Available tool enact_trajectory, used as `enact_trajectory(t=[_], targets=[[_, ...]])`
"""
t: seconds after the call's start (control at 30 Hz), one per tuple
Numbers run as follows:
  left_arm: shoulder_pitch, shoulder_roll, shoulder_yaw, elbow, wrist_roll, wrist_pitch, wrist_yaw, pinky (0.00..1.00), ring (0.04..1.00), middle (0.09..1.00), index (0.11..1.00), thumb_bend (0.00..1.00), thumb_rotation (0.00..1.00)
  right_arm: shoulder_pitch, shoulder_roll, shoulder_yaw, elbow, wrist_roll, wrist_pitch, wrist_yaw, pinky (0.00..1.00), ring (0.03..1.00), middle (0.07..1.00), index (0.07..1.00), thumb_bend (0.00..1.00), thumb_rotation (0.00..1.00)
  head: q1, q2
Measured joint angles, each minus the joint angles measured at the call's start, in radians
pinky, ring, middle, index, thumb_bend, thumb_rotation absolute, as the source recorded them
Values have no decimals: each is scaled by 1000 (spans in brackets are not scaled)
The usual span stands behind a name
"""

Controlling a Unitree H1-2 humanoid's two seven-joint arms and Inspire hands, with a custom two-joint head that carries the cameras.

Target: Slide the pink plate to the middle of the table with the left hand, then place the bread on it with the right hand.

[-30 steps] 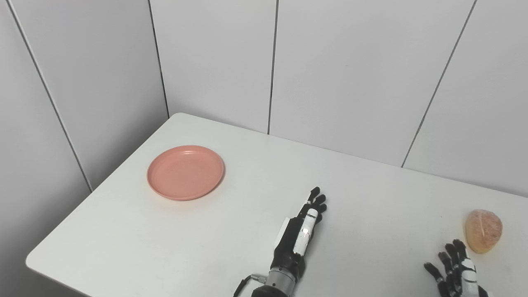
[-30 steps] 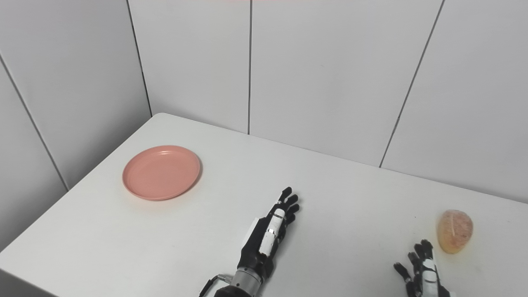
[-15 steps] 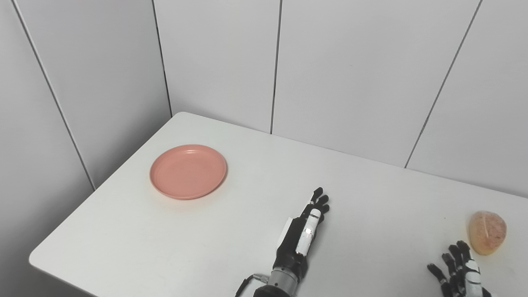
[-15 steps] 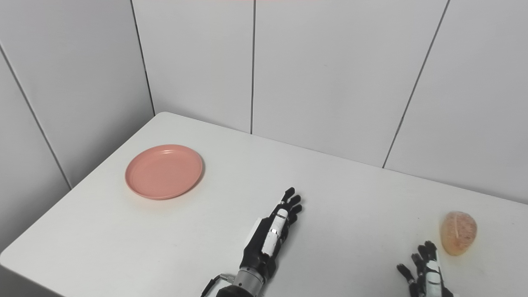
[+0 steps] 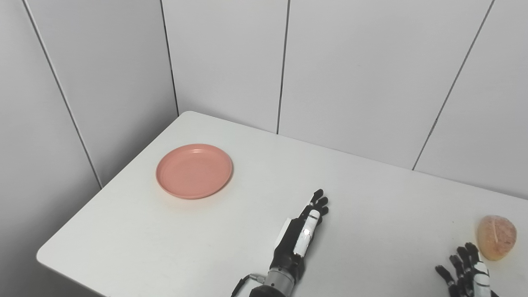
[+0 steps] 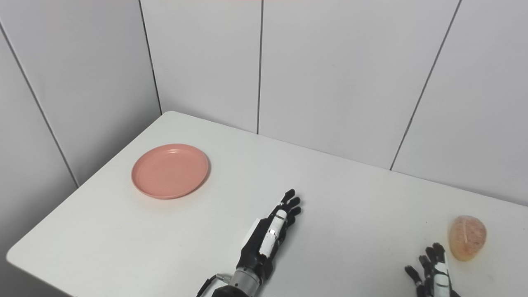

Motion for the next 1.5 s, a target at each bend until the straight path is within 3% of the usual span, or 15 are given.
enact_trajectory(t=[0.27,0.47,0.7,1.13,1.5], targets=[[-4,21,2,-108,2,64,-9,976,930,949,935,414,1000,-10,-4,-1,13,15,0,7,1000,1000,1000,1000,313,1000,9,-2],[-18,37,46,-176,0,140,-8,968,928,933,918,402,1000,-14,-5,-3,18,16,0,7,1000,1000,1000,1000,320,1000,11,-2],[-56,76,77,-258,0,164,-8,965,920,935,928,426,1000,-19,-5,-4,22,17,-1,9,1000,1000,1000,1000,313,1000,18,3],[-107,129,166,-260,-32,174,-7,946,911,924,914,444,1000,-19,-8,-4,22,17,-1,9,1000,1000,1000,1000,344,1000,28,14],[-171,188,240,-226,-43,174,12,925,910,919,902,391,1000,-19,-14,-3,22,17,-1,13,1000,1000,1000,1000,351,1000,37,18]])
